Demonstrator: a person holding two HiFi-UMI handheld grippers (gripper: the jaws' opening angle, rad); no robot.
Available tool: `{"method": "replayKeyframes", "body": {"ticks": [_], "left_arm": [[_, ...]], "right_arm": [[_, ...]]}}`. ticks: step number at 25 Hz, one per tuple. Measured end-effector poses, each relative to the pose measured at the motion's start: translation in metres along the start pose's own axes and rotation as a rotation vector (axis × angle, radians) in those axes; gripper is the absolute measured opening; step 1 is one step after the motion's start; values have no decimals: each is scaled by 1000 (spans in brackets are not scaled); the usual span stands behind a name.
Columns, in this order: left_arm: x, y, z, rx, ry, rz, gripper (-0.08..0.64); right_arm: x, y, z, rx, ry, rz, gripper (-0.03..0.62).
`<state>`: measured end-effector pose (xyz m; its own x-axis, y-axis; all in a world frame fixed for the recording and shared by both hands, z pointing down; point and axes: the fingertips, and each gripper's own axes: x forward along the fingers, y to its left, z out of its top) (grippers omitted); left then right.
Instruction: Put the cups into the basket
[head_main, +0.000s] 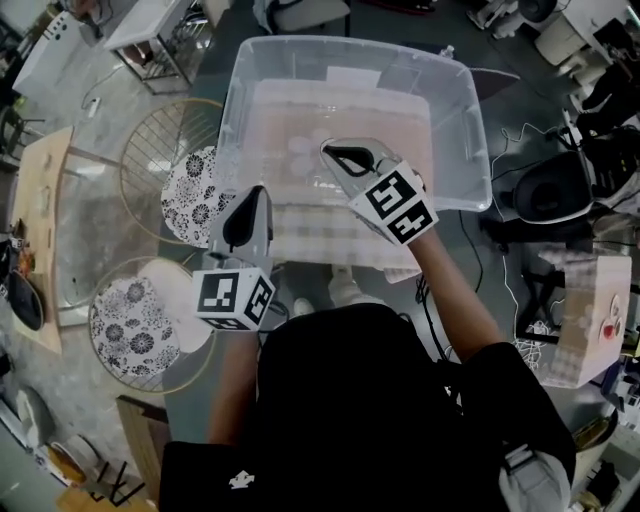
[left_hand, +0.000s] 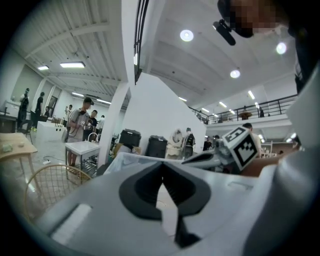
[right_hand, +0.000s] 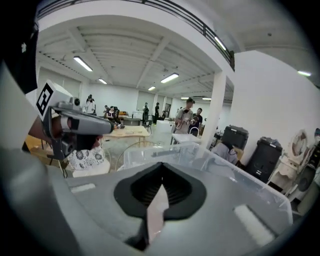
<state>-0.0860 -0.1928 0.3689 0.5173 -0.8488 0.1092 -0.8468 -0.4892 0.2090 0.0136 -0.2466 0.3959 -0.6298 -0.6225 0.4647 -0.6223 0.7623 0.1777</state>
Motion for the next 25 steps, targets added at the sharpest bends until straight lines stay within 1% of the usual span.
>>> {"method": "replayKeyframes", "body": {"ticks": [2, 5, 8, 12, 16, 21, 25], "left_arm": [[-7, -6, 0, 10, -5, -23, 5], [-19, -12, -1, 18, -11, -42, 5], [-36, -13, -1, 6, -19, -48, 5], [-58, -18, -1, 16, -31, -64, 5], [-76, -20, -4, 15, -38, -69, 5], [-92, -29, -8, 15, -45, -88, 5], [-101, -37, -12, 17, -43, -98, 5]], "right_arm": [[-15, 14, 14, 9, -54, -24, 2], [-33, 37, 27, 22, -107, -42, 2], [-47, 59, 33, 56, -158, -58, 2], [-66, 82, 37, 102, -216, -87, 2], [-78, 104, 40, 134, -249, -79, 2], [-91, 119, 40, 148, -283, -112, 2], [-97, 126, 40, 149, -288, -144, 2]]}}
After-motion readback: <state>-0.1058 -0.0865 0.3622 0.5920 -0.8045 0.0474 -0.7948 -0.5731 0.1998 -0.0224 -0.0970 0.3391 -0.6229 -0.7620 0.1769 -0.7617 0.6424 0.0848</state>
